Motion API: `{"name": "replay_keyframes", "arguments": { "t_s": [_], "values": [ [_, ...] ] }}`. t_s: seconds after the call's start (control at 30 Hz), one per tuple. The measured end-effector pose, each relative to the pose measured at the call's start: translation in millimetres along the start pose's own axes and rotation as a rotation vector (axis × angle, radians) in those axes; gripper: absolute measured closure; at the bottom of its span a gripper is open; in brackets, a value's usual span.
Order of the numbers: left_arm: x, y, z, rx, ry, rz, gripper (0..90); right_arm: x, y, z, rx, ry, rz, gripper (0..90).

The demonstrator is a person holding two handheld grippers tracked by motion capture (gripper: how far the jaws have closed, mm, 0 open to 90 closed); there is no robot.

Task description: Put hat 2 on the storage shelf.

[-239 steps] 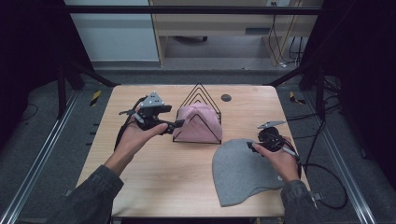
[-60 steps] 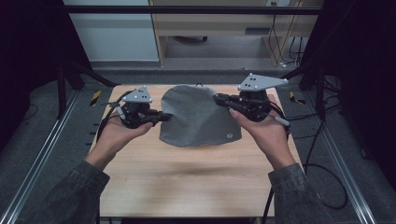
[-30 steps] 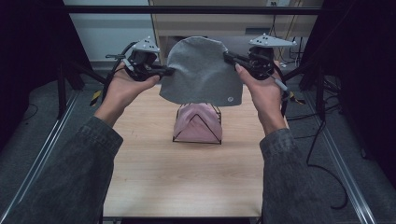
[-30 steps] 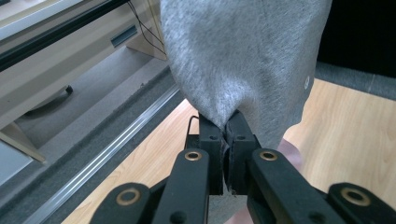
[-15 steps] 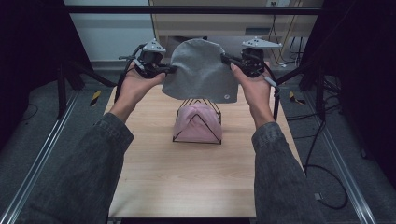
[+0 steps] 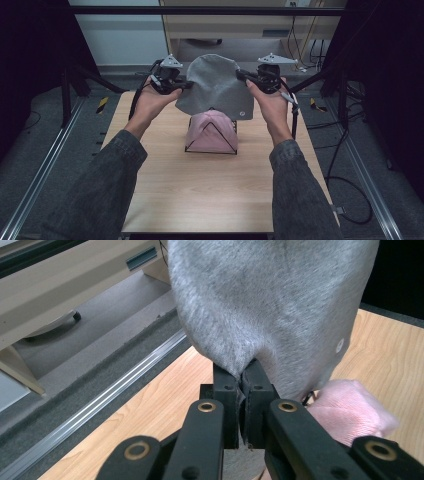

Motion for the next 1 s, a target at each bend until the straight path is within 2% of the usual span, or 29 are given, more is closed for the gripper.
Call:
{"name": "replay_keyframes", "arguments": {
  "t_s": [0.17,0.3,0.6,1.0],
  "values": [
    [5.3,-1.2,-4.1,0.008,0.010,0.005,87.1,5.9,3.5,-1.1,0.002,-0.013,0.008,85.9],
    [10.9,-3.9,-4.6,0.002,0.021,-0.012,87.1,11.3,2.6,-2.0,0.006,-0.007,0.026,85.9],
    [20.2,-7.5,-7.6,0.011,0.029,0.016,87.1,24.5,0.0,-2.6,0.005,-0.013,0.051,85.9],
    [30.4,-11.8,-10.7,0.026,0.047,0.022,87.1,38.8,-1.9,-4.0,0.016,-0.008,0.103,85.9]
  ]
}}
Point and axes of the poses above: each handheld gripper's, and its own axes: y roughly backward along the jaws, x roughly out of its underside, z roughly to its left, the point moved 2 cm from there along -y, roughly forward along the jaws, and after that the axes turned 7 degrees about -y, right-handed, at the moved point
